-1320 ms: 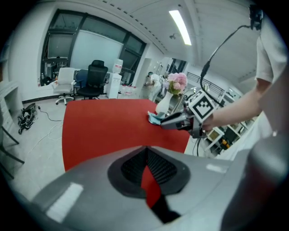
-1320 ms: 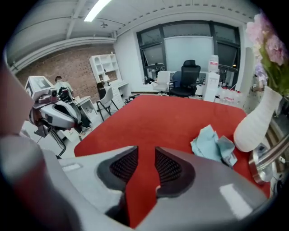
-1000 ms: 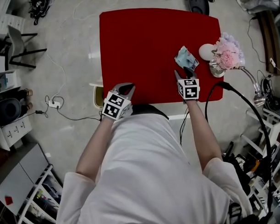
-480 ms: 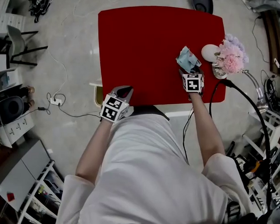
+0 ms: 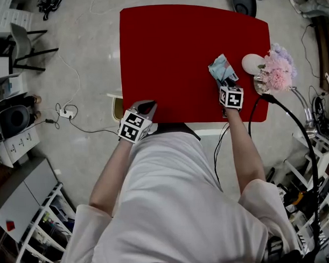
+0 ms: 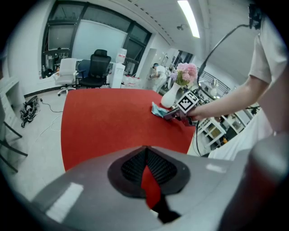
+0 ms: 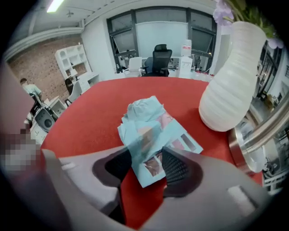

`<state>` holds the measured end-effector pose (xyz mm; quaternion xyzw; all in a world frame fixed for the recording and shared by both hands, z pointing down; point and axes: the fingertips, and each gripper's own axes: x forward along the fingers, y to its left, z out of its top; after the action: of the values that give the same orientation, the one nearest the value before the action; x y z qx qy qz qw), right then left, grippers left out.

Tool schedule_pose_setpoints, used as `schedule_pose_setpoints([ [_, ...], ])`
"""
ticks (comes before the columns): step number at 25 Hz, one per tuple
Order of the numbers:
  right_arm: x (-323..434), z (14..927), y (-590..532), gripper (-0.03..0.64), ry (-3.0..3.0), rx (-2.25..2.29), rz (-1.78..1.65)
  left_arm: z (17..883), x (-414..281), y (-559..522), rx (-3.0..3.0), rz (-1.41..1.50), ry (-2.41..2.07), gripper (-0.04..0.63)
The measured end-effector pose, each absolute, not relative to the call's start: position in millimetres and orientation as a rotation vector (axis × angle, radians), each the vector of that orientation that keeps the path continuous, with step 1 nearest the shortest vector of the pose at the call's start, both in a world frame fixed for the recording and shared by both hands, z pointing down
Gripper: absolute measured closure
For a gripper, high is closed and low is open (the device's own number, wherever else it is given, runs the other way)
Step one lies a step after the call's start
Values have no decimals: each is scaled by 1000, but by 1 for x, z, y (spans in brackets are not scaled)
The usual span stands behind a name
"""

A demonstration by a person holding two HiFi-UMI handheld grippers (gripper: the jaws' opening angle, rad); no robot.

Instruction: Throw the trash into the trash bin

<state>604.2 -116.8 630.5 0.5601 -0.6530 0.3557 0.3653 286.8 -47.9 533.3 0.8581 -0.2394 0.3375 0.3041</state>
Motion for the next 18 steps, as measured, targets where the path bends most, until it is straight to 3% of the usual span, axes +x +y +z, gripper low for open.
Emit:
schedule_pose_setpoints([
  [1, 606, 628, -118, 427, -1676, 1461, 917, 533, 286, -47, 2273, 891, -637, 591],
  [2, 607, 626, -118, 536, -1669, 1476, 913, 532, 284, -46, 2273, 889, -641, 591],
  [3, 608, 625, -118, 583, -1662, 1484, 906, 532, 282, -45, 2274, 886, -646, 591],
  [11, 579, 605, -104, 607, -1696, 1468, 865, 526, 251, -28, 2278, 845, -702, 591],
  [18, 506, 590, -93, 607, -1793, 1405, 839, 522, 204, -8, 2258, 788, -785, 591],
])
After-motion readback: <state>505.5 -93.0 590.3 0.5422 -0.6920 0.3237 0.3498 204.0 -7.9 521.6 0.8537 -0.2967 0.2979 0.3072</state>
